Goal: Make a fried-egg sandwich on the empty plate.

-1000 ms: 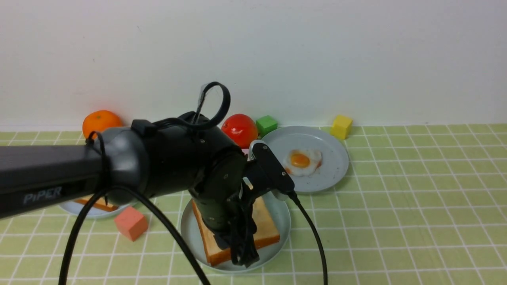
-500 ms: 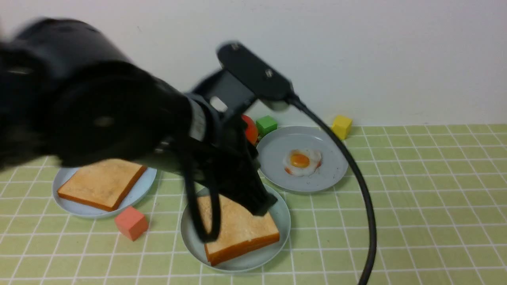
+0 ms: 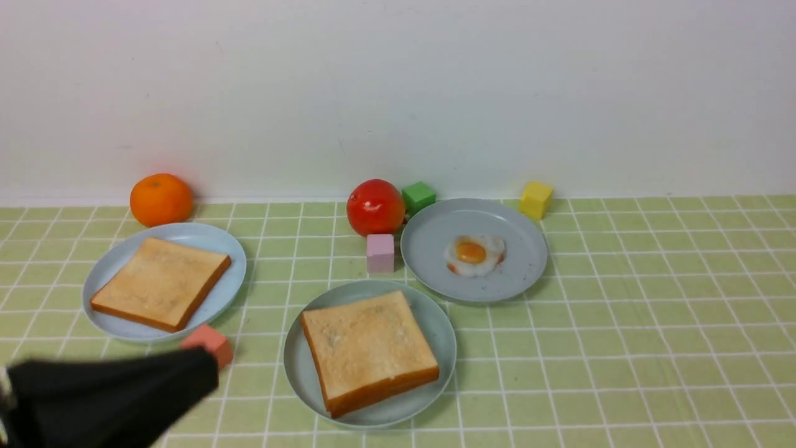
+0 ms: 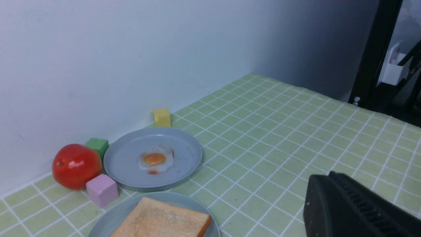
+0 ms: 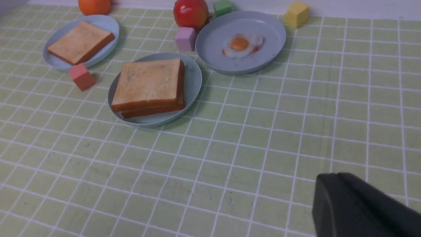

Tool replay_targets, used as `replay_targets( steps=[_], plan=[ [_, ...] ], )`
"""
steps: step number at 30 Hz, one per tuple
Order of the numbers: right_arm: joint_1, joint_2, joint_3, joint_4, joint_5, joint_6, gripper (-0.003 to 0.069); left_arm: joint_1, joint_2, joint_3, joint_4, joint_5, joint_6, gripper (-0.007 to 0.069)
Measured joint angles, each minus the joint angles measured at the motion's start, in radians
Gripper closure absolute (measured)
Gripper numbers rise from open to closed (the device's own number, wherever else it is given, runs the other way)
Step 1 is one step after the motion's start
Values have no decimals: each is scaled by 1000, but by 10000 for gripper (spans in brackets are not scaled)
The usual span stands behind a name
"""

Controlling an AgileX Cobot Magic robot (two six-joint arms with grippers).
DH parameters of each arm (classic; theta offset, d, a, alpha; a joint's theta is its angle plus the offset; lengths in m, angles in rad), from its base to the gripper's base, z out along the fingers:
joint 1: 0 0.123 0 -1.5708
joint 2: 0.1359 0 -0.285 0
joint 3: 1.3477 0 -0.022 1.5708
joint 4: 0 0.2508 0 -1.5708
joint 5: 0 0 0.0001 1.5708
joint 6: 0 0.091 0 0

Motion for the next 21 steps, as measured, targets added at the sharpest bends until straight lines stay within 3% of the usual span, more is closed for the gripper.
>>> replay_targets(
  steps=[6, 12, 13, 14, 15, 17, 21],
  plan=[
    [0, -61, 142, -4, -124, 111, 666, 0, -69, 158, 0, -155, 0, 638],
    [0, -63, 388, 5, -590, 181, 662, 0, -69, 234, -2, -176, 0, 638],
    [0, -63, 388, 5, -590, 181, 662, 0, -69, 236, -3, -175, 0, 638],
    [0, -63, 457, 8, -765, 183, 660, 0, -69, 242, -3, -162, 0, 638],
    [0, -63, 475, 8, -784, 183, 660, 0, -69, 242, -3, -159, 0, 638],
    [0, -63, 589, 9, -1015, 184, 659, 0, -69, 243, -3, -124, 0, 638],
    [0, -63, 693, 9, -1176, 185, 656, 0, -69, 243, -4, -88, 0, 638]
  ],
)
